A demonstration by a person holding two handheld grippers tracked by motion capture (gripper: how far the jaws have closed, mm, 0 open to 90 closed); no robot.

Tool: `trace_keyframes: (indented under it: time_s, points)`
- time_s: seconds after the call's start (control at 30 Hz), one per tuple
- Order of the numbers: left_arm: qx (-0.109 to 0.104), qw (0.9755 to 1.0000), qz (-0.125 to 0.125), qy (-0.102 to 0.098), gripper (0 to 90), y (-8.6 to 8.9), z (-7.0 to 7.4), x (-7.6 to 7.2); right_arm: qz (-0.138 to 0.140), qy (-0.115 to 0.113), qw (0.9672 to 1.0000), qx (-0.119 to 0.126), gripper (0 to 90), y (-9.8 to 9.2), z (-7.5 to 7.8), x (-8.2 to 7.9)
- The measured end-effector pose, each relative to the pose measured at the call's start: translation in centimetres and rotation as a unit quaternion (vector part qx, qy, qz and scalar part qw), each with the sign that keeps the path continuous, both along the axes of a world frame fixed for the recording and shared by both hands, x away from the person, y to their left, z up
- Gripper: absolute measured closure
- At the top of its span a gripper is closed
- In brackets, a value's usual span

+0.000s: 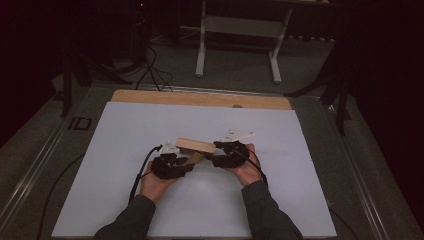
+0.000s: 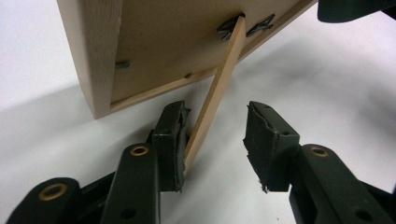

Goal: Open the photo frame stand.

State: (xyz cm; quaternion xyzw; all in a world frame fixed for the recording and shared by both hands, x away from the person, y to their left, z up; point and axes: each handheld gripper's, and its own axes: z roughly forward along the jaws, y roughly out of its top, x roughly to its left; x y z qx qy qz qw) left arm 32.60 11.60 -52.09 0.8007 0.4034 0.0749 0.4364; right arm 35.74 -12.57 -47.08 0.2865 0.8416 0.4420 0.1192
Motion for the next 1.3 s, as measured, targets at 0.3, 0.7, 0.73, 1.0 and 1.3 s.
trace_keyframes:
  time_s: [0.3,0.7,0.73,1.0,1.3]
  points:
    - [0.003,1.0000,-0.002,-0.008,53.0,0.1,0.1,-0.7,-0.007,-0.007,0.9999,0.002,38.6,0.2,-0.3,-1.0]
    - [0.002,0.9997,-0.002,-0.022,50.8,0.7,0.2,-1.9,-0.024,-0.012,0.9996,-0.006,31.9,-0.6,-0.7,-2.0]
    - [0.000,0.9997,-0.002,-0.023,50.8,0.7,0.3,-1.9,-0.026,-0.010,0.9996,-0.008,31.7,-0.7,-0.8,-2.0]
    - [0.004,0.9989,0.008,-0.045,50.3,1.6,1.4,-2.8,-0.029,-0.011,0.9995,-0.001,31.3,-1.3,-0.9,-2.4]
    - [-0.003,0.9979,0.024,-0.060,50.3,2.4,2.4,-3.3,-0.026,-0.016,0.9995,-0.004,31.3,-1.5,-1.0,-2.6]
